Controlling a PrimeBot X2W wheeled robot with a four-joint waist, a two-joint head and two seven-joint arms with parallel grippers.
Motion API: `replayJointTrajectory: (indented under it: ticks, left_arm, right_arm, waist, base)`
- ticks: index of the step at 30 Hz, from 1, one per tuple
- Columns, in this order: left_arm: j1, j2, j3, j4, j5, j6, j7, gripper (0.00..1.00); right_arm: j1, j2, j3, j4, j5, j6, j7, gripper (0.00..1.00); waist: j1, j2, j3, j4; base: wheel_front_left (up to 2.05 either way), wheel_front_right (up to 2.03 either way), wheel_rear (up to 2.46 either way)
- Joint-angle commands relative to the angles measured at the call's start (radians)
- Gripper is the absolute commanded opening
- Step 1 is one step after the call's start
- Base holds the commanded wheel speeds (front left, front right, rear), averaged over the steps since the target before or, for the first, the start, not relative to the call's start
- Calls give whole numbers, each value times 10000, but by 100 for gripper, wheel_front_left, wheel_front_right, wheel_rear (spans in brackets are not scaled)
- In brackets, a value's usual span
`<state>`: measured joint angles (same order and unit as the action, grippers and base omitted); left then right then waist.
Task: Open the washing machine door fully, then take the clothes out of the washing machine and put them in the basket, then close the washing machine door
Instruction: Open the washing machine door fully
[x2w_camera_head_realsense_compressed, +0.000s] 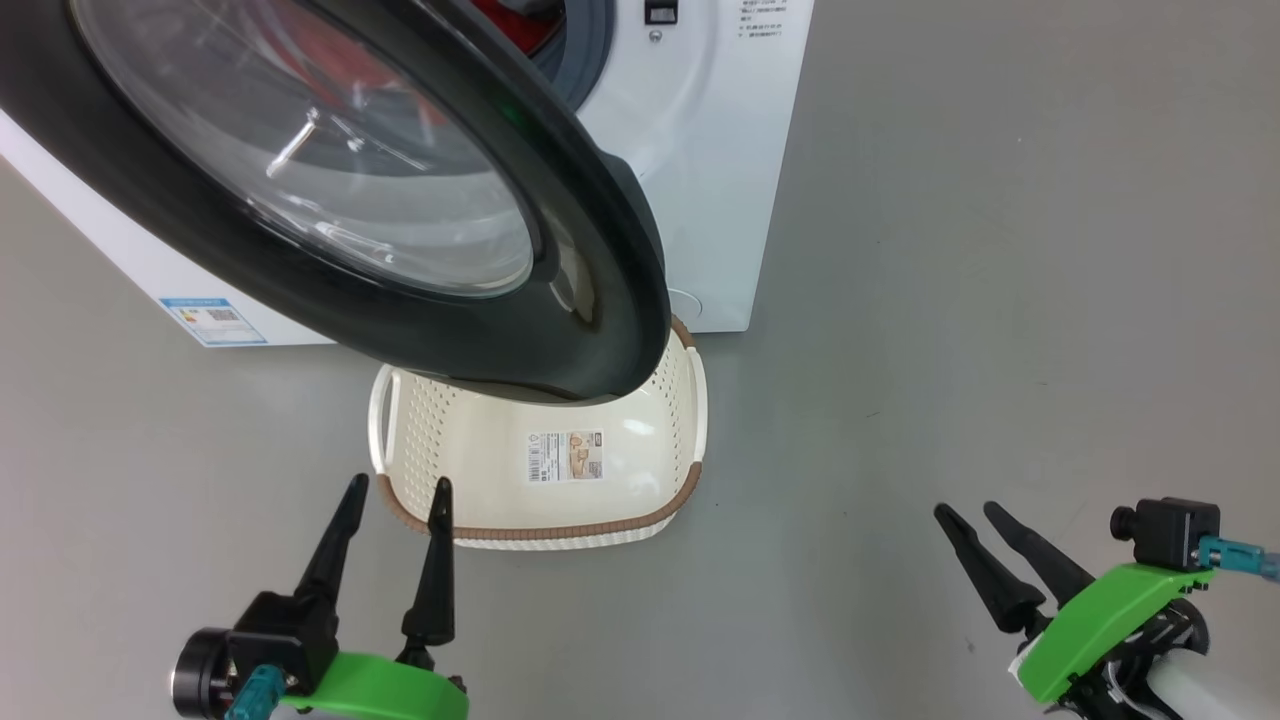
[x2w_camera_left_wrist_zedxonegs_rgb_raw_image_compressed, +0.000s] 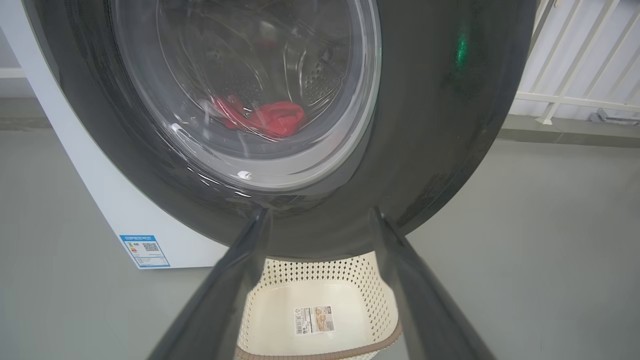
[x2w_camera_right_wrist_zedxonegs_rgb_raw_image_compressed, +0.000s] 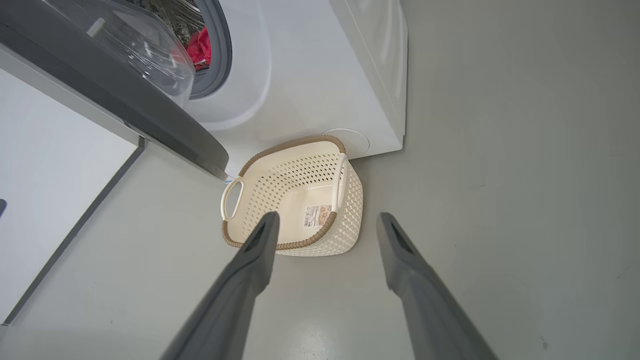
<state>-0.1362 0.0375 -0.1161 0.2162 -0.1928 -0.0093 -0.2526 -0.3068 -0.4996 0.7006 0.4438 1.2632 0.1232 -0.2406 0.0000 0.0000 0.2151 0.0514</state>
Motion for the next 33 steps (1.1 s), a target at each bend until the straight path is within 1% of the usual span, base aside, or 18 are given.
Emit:
replayJointTrajectory:
  ticks: [1,2,3,6,11,14,19,22,24,29,33]
  left_arm:
    - [87,127,339,-204,45,-12,-92,100]
    - [90,127,334,-201,42,-9,-92,100]
    - [90,127,334,-201,42,-9,-92,100]
    - [104,127,333,-211,29,11,-92,100]
    - [104,127,322,-235,19,48,-92,100]
    - [93,127,313,-276,18,74,-92,100]
    - [74,127,314,-341,22,94,-92,100]
    - [72,127,284,-389,37,97,-92,100]
    - [83,127,253,-408,55,107,-92,100]
    - [156,127,222,-446,32,146,-92,100]
    - [212,127,206,-434,5,136,-92,100]
  right_arm:
    - [134,-217,148,39,-338,75,-183,100]
    - [95,-198,125,159,-640,75,-197,100]
    - [95,-198,125,159,-640,75,-197,100]
    - [155,62,-684,377,-1699,75,-206,100]
    - [715,722,-2647,91,-3866,75,-209,100]
    - [1205,1278,-4014,-412,-5191,75,-210,100]
    - [1980,2206,-5748,-1340,-6994,75,-211,100]
    - [2358,2758,-6691,-1879,-7663,75,-211,100]
    - [2611,3051,-7067,-2156,-7946,75,-211,100]
    - [3064,3466,-7413,-2277,-8246,75,-211,100]
    - [3165,3569,-7490,-2231,-8326,75,-212,100]
  waist:
    - [0,0,-3,2]
    - [0,0,-4,3]
    - [0,0,-4,3]
    - [0,0,3,-2]
    - [0,0,20,28]
    - [0,0,40,57]
    - [0,0,44,94]
    - [0,0,21,136]
    - [0,0,-15,174]
    - [0,0,-118,211]
    - [0,0,-184,221]
  base:
    - [0,0,0]
    - [0,0,0]
    - [0,0,0]
    - [0,0,0]
    - [0,0,0]
    - [0,0,0]
    - [0,0,0]
    - [0,0,0]
    - [0,0,0]
    - [0,0,0]
    - [0,0,0]
